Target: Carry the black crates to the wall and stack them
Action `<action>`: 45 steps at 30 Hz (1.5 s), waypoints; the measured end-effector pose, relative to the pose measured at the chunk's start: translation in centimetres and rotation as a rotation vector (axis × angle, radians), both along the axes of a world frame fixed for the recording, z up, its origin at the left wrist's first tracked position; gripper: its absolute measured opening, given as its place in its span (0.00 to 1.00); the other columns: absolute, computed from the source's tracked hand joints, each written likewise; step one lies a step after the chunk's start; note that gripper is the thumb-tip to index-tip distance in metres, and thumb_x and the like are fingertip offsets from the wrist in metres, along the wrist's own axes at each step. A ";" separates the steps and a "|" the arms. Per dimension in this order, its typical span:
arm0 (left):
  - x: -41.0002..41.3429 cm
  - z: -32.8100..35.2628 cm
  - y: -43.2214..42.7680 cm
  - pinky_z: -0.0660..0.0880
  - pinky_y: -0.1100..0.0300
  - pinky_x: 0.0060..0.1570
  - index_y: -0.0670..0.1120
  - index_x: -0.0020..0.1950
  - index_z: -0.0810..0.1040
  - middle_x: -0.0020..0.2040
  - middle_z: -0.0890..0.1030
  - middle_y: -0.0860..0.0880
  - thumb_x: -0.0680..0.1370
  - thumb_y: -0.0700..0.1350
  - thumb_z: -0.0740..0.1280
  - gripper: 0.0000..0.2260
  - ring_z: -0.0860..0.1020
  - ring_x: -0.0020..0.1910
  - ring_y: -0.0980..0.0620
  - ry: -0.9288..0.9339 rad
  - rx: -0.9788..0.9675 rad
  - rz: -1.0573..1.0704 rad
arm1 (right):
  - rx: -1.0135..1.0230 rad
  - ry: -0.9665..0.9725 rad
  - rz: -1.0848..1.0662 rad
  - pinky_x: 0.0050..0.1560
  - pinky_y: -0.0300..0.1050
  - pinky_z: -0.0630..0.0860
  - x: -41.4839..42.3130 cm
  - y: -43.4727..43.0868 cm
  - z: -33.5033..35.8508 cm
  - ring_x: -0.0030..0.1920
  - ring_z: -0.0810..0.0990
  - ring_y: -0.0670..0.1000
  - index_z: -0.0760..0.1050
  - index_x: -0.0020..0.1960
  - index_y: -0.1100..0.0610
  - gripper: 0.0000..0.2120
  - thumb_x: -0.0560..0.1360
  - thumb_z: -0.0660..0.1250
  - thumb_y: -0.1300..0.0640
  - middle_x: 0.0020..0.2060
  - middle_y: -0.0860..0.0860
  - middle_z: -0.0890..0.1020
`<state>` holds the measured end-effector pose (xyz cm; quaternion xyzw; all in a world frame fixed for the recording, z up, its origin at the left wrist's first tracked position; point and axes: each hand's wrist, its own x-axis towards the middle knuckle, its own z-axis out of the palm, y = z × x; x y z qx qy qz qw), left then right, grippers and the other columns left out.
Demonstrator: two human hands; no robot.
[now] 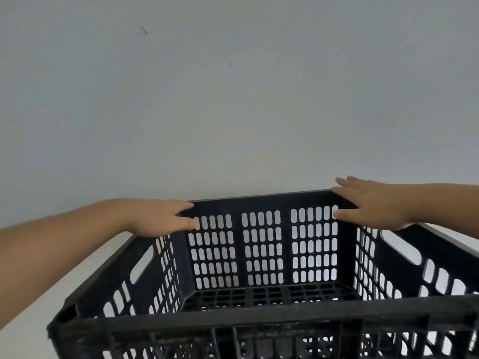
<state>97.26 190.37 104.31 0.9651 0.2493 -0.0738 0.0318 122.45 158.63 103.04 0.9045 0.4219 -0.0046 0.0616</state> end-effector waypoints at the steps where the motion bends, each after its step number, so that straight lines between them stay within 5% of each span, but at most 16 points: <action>1: 1.0 0.8 -0.6 0.50 0.55 0.78 0.54 0.84 0.51 0.83 0.53 0.56 0.83 0.65 0.54 0.32 0.54 0.81 0.55 -0.022 0.018 -0.008 | 0.040 -0.021 0.042 0.79 0.48 0.42 -0.3 1.3 0.6 0.81 0.39 0.47 0.42 0.83 0.52 0.47 0.72 0.43 0.26 0.82 0.47 0.41; 5: 6.2 2.8 -3.5 0.51 0.52 0.79 0.54 0.84 0.49 0.84 0.54 0.54 0.84 0.61 0.55 0.31 0.54 0.82 0.51 -0.067 0.067 -0.025 | 0.149 -0.025 0.150 0.80 0.50 0.48 -2.0 7.1 2.0 0.82 0.47 0.48 0.45 0.83 0.53 0.36 0.83 0.49 0.36 0.82 0.48 0.48; 9: 10.8 1.6 -6.3 0.63 0.49 0.74 0.50 0.84 0.53 0.82 0.62 0.48 0.84 0.52 0.57 0.29 0.63 0.78 0.44 -0.028 0.108 -0.054 | 0.115 -0.028 0.144 0.77 0.54 0.59 -2.6 11.5 0.5 0.79 0.58 0.55 0.52 0.82 0.57 0.31 0.84 0.53 0.44 0.81 0.53 0.57; 16: 14.5 -1.1 -7.2 0.68 0.53 0.56 0.41 0.80 0.58 0.76 0.68 0.44 0.83 0.53 0.60 0.29 0.72 0.70 0.42 0.023 0.143 -0.013 | 0.097 -0.050 0.030 0.79 0.54 0.50 -0.4 14.1 -2.2 0.81 0.50 0.57 0.48 0.82 0.62 0.31 0.84 0.53 0.51 0.82 0.57 0.50; 20: 15.1 -2.0 -6.9 0.66 0.51 0.66 0.39 0.81 0.54 0.79 0.62 0.42 0.82 0.55 0.62 0.34 0.65 0.75 0.41 0.050 0.109 0.037 | 0.060 -0.045 0.011 0.75 0.54 0.61 0.0 14.5 -2.9 0.73 0.67 0.58 0.58 0.78 0.61 0.27 0.82 0.54 0.50 0.75 0.56 0.67; 24: 15.0 -2.1 -6.9 0.57 0.49 0.76 0.40 0.83 0.46 0.83 0.50 0.41 0.81 0.53 0.65 0.40 0.52 0.81 0.42 0.088 0.105 0.014 | 0.034 -0.042 0.010 0.72 0.54 0.66 0.5 14.6 -2.6 0.70 0.71 0.59 0.60 0.77 0.58 0.26 0.80 0.55 0.52 0.72 0.55 0.71; 32: 14.3 -0.9 -6.9 0.67 0.50 0.64 0.42 0.80 0.60 0.79 0.63 0.44 0.80 0.50 0.66 0.31 0.65 0.74 0.42 0.045 -0.011 0.013 | -0.051 -0.020 -0.060 0.65 0.51 0.71 -0.1 14.7 -1.8 0.64 0.75 0.60 0.60 0.75 0.59 0.26 0.78 0.57 0.57 0.69 0.56 0.73; 36: 12.9 0.7 -6.1 0.64 0.45 0.68 0.49 0.80 0.65 0.81 0.63 0.46 0.79 0.52 0.66 0.29 0.63 0.77 0.41 -0.049 -0.218 0.110 | -0.077 -0.079 -0.078 0.77 0.57 0.57 -0.8 14.8 -2.1 0.76 0.65 0.59 0.51 0.81 0.58 0.32 0.80 0.53 0.49 0.78 0.55 0.63; 40: 11.2 1.2 -6.9 0.61 0.45 0.73 0.50 0.84 0.56 0.83 0.58 0.47 0.82 0.52 0.65 0.32 0.58 0.80 0.42 -0.021 -0.143 0.062 | -0.084 -0.138 -0.068 0.79 0.63 0.46 -2.9 14.0 -2.1 0.82 0.44 0.59 0.38 0.83 0.51 0.36 0.82 0.46 0.36 0.82 0.54 0.42; 45: 8.6 2.5 -8.3 0.61 0.45 0.73 0.48 0.83 0.57 0.83 0.58 0.45 0.84 0.53 0.63 0.30 0.59 0.80 0.41 -0.044 -0.024 0.098 | 0.045 -0.102 -0.082 0.79 0.64 0.44 -5.7 11.7 -0.8 0.81 0.43 0.60 0.38 0.83 0.50 0.35 0.83 0.44 0.35 0.82 0.55 0.42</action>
